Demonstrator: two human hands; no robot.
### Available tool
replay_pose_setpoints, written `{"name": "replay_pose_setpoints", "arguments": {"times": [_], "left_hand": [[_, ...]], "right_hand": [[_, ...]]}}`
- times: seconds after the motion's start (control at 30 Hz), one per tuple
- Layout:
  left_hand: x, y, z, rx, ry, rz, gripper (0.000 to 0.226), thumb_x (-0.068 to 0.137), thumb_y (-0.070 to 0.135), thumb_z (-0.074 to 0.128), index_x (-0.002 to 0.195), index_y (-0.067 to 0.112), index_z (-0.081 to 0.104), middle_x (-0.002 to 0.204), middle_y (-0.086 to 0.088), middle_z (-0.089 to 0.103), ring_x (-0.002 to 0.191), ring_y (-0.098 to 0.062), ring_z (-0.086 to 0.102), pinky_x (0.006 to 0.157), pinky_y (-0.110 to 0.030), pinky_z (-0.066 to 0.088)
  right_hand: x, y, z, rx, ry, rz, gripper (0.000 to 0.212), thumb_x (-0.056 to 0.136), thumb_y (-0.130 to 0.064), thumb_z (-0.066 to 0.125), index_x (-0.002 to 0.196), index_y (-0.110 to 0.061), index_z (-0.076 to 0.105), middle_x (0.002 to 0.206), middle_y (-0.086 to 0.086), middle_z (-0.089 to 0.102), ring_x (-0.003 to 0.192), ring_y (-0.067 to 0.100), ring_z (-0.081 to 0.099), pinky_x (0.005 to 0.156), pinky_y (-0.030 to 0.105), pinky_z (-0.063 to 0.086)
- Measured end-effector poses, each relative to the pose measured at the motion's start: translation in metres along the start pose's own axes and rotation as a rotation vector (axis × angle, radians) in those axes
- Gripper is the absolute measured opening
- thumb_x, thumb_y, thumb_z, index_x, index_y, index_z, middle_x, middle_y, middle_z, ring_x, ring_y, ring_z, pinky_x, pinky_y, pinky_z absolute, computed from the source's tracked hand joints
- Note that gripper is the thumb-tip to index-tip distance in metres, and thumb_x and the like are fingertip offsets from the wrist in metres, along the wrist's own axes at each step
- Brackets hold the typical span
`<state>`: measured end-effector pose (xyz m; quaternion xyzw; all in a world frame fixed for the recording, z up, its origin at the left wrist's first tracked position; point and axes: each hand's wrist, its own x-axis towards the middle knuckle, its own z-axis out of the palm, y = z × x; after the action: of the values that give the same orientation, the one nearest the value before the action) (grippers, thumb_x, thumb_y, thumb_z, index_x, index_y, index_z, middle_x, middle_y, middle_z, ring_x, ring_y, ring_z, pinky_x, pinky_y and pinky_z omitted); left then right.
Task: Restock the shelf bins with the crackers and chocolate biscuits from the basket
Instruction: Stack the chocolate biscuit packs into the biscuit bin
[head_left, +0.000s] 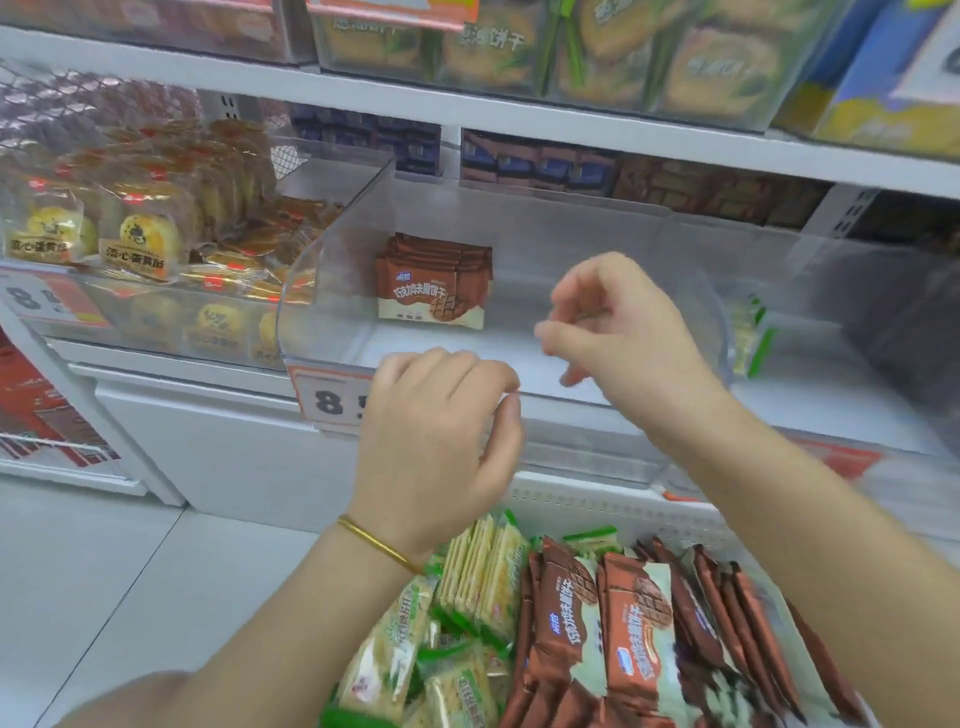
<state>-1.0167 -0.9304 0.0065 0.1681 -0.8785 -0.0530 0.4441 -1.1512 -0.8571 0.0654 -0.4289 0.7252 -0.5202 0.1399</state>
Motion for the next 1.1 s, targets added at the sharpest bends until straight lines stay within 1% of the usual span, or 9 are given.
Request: {"name": "replay_pose_setpoints", "arguments": {"times": [0.1, 0.23, 0.33, 0.5, 0.67, 0.83, 0.97, 1.03, 1.1], "left_hand": [[-0.024, 0.034, 0.023, -0.055, -0.21, 0.091, 0.018, 0.084, 0.021, 0.049, 0.082, 0.013, 0.064, 0.071, 0.001, 0.06, 0.069, -0.025, 0.057, 0.066, -0.036, 0.037], [-0.06, 0.063, 0.062, -0.052, -0.598, 0.142, 0.024, 0.083, 0.026, 0.042, 0.079, 0.014, 0.063, 0.07, 0.0, 0.063, 0.07, -0.026, 0.06, 0.067, -0.036, 0.044], [-0.078, 0.075, 0.078, -0.054, -0.771, 0.115, 0.033, 0.084, 0.03, 0.034, 0.082, 0.018, 0.064, 0.074, 0.003, 0.066, 0.075, -0.023, 0.063, 0.072, -0.034, 0.045], [-0.092, 0.081, 0.088, -0.1, -0.797, 0.03, 0.033, 0.089, 0.03, 0.035, 0.099, 0.023, 0.066, 0.091, 0.009, 0.069, 0.09, -0.016, 0.062, 0.082, -0.034, 0.043], [-0.097, 0.074, 0.089, -0.15, -0.77, -0.041, 0.019, 0.093, 0.02, 0.049, 0.1, 0.02, 0.066, 0.092, 0.007, 0.067, 0.088, -0.015, 0.059, 0.086, -0.036, 0.045], [-0.1, 0.084, 0.089, -0.279, -0.877, -0.114, 0.022, 0.094, 0.027, 0.049, 0.112, 0.022, 0.061, 0.106, 0.006, 0.062, 0.099, -0.012, 0.054, 0.091, -0.035, 0.046], [-0.097, 0.1, 0.086, -0.479, -1.082, -0.234, 0.069, 0.085, 0.054, 0.056, 0.142, 0.025, 0.032, 0.143, 0.009, 0.038, 0.126, -0.005, 0.04, 0.104, -0.026, 0.037], [-0.091, 0.109, 0.08, -0.588, -1.144, -0.316, 0.084, 0.077, 0.058, 0.061, 0.145, 0.027, 0.022, 0.141, 0.018, 0.035, 0.12, -0.001, 0.043, 0.096, -0.014, 0.039], [-0.085, 0.113, 0.072, -0.651, -1.136, -0.389, 0.075, 0.077, 0.049, 0.068, 0.136, 0.032, 0.025, 0.12, 0.031, 0.04, 0.104, 0.007, 0.049, 0.081, -0.001, 0.037]], "right_hand": [[-0.078, 0.026, -0.043, -0.007, -0.214, 0.089, 0.024, 0.084, 0.002, 0.064, 0.08, -0.021, 0.056, 0.075, -0.001, 0.059, 0.064, 0.016, 0.064, 0.048, 0.027, 0.049], [-0.125, 0.116, -0.08, -0.453, -0.365, 0.35, 0.021, 0.085, 0.001, 0.062, 0.076, -0.019, 0.058, 0.067, -0.006, 0.059, 0.055, -0.003, 0.058, 0.054, 0.014, 0.045], [-0.141, 0.171, -0.095, -0.568, -0.34, 0.496, 0.018, 0.087, -0.009, 0.063, 0.078, -0.021, 0.052, 0.079, 0.002, 0.06, 0.076, 0.015, 0.06, 0.066, 0.027, 0.047], [-0.158, 0.203, -0.07, -0.926, -0.501, 0.504, 0.043, 0.084, -0.046, 0.066, 0.102, -0.013, 0.047, 0.106, 0.008, 0.052, 0.104, 0.027, 0.054, 0.08, 0.037, 0.047], [-0.155, 0.211, -0.05, -1.151, -0.409, 0.449, 0.029, 0.089, -0.004, 0.054, 0.118, -0.006, 0.048, 0.119, 0.012, 0.059, 0.105, 0.031, 0.061, 0.067, 0.035, 0.044], [-0.147, 0.178, -0.063, -1.086, -0.306, 0.396, 0.009, 0.088, -0.006, 0.051, 0.096, -0.011, 0.05, 0.096, 0.009, 0.066, 0.083, 0.03, 0.064, 0.057, 0.03, 0.044], [-0.143, 0.138, -0.074, -0.767, -0.135, 0.345, 0.013, 0.087, -0.018, 0.053, 0.097, -0.016, 0.044, 0.076, -0.001, 0.057, 0.07, 0.023, 0.057, 0.054, 0.031, 0.043], [-0.138, 0.123, -0.072, -0.514, -0.095, 0.399, 0.01, 0.085, -0.015, 0.054, 0.095, -0.014, 0.05, 0.07, -0.002, 0.057, 0.066, 0.022, 0.06, 0.057, 0.034, 0.05], [-0.134, 0.115, -0.066, -0.271, -0.082, 0.504, 0.006, 0.085, -0.01, 0.054, 0.091, -0.01, 0.055, 0.066, 0.005, 0.061, 0.057, 0.022, 0.064, 0.051, 0.031, 0.051]]}}
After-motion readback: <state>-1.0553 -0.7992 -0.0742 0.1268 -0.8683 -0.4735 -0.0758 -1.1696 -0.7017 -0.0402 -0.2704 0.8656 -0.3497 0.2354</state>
